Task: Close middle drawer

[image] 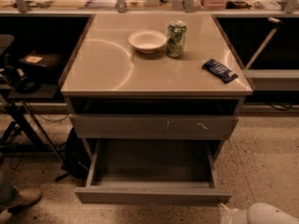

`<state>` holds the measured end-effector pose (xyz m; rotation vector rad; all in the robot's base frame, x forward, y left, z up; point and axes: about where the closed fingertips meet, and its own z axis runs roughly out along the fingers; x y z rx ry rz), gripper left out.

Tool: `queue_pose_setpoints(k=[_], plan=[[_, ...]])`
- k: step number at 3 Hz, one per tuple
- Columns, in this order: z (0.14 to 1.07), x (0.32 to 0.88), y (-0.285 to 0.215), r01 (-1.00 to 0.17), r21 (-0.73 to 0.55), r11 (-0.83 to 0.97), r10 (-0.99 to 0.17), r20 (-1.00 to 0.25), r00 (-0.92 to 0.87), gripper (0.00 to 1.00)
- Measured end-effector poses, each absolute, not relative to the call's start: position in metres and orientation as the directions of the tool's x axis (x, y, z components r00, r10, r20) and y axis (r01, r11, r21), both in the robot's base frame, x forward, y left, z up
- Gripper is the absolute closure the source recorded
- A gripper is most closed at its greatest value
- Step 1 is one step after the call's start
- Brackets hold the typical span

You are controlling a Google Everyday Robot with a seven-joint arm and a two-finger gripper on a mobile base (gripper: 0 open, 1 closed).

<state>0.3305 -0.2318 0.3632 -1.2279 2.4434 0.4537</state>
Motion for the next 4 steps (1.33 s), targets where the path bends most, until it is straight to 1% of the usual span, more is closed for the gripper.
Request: queue_pose_setpoints(k=[1,2,3,4], plan=[[0.36,0.358,-0.202,-0.843,0.115,0.525,-0.711,-0.485,-0.509,0.0],[0.36,0.358,-0.202,-0.844,0.115,0.525,-0.711,-0.485,-0.508,0.0],[0.382,0.375,-0.122,-0.936,0.081,0.343,-0.771,-0.545,-0.33,0.0],[0.38,0.375,-0.124,-0.933,0.084,0.349,-0.769,-0.544,-0.336,0.0]])
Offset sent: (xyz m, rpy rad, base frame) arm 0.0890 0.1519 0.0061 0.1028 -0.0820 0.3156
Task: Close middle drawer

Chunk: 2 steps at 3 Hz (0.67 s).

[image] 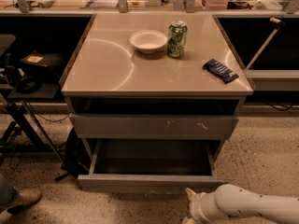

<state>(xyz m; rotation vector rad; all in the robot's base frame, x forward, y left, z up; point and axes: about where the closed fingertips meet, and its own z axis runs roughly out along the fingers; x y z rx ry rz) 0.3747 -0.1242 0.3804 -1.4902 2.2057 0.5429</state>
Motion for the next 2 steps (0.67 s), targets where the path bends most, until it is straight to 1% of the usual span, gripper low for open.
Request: queue_pose_setpoints(k=[1,2], plan=[[0.3748,0.3929,-0.1389,-0.917,0.083,0.389,-0.744,-0.558,-0.367,0.0],[0.3749,0.3928,-0.1389,-0.917,0.083,0.389,-0.744,-0.558,-0.367,0.0]])
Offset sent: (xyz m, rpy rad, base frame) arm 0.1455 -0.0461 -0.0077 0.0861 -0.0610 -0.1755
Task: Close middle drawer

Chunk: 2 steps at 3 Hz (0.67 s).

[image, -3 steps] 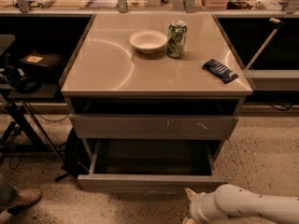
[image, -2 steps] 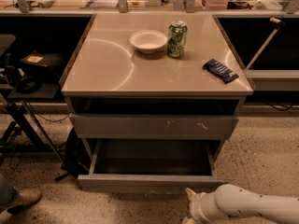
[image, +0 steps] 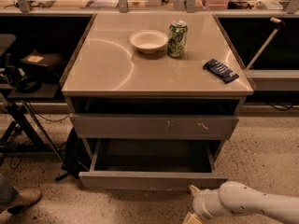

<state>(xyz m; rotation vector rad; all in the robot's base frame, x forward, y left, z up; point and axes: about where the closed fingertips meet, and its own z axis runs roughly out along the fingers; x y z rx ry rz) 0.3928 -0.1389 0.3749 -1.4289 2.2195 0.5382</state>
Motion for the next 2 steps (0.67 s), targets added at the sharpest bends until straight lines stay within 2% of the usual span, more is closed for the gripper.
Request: queue_pose_setpoints(k=[2], plan=[[0.381,0.432,-0.128,-0.918,0.074,0.39,-0.734,-0.578,-0.358,0.0]])
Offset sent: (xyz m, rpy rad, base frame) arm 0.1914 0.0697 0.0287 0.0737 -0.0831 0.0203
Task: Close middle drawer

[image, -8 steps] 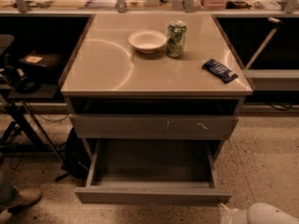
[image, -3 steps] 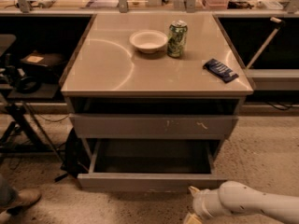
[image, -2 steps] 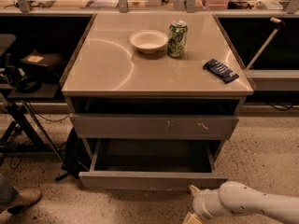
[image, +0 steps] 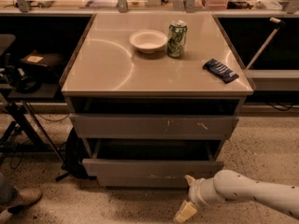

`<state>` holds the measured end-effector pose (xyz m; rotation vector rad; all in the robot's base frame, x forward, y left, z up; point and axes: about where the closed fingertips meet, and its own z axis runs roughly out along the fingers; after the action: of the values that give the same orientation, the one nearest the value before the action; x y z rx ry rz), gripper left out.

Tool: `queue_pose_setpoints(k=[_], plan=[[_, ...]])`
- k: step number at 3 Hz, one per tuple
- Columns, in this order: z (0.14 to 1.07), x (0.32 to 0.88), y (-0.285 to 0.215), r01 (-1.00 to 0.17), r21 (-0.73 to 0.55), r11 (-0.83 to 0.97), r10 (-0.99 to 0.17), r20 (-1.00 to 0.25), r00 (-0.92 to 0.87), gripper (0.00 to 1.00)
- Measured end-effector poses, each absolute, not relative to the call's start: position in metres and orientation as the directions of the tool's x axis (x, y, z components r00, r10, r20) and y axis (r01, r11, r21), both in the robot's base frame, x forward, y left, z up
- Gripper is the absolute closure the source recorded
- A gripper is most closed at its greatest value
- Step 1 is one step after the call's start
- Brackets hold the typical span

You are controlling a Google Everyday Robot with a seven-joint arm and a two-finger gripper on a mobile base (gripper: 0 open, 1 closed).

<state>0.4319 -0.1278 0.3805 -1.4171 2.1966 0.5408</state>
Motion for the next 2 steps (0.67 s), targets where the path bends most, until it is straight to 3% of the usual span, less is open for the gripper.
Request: queue_pose_setpoints(k=[2], plan=[[0.397,0.499,-0.076,-0.943,0.05,0.329,-0.728,-0.623,-0.287,0.0]])
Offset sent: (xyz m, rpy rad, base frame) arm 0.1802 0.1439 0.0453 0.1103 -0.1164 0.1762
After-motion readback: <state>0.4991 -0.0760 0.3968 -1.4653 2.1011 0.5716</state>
